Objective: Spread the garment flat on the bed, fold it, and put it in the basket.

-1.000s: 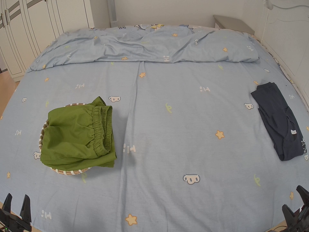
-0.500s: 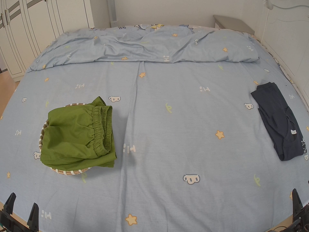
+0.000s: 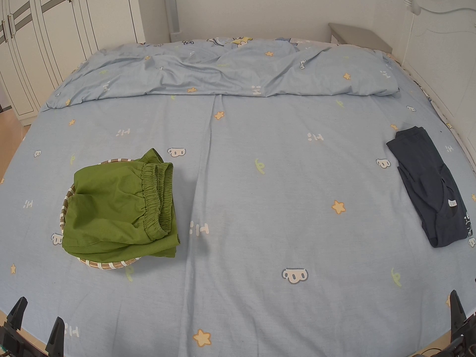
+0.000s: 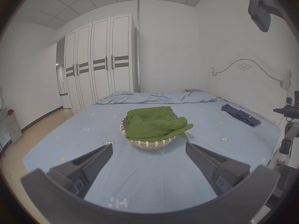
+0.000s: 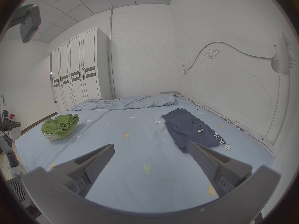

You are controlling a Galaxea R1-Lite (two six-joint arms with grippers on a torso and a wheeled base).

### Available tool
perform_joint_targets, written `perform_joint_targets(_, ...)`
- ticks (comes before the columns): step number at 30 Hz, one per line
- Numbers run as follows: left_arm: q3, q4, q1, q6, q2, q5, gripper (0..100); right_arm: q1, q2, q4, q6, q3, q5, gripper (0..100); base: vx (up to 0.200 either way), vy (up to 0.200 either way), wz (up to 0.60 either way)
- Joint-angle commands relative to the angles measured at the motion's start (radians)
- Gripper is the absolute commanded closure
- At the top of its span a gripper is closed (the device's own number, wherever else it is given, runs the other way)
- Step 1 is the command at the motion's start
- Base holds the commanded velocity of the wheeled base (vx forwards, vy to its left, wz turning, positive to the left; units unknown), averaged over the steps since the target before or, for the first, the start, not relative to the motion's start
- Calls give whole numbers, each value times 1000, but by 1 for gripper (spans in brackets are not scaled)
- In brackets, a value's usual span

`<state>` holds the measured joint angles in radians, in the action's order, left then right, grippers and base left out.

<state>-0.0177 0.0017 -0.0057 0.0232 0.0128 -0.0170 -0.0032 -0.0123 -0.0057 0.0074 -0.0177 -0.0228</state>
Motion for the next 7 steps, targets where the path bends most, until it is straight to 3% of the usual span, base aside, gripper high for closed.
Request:
perform_joint_targets(1,16,0,0,0,-7,0,0,0,9,0,0,18,0,0,0,0,0)
perform_joint_targets(7,16,0,0,0,-7,0,0,0,9,0,0,18,0,0,0,0,0)
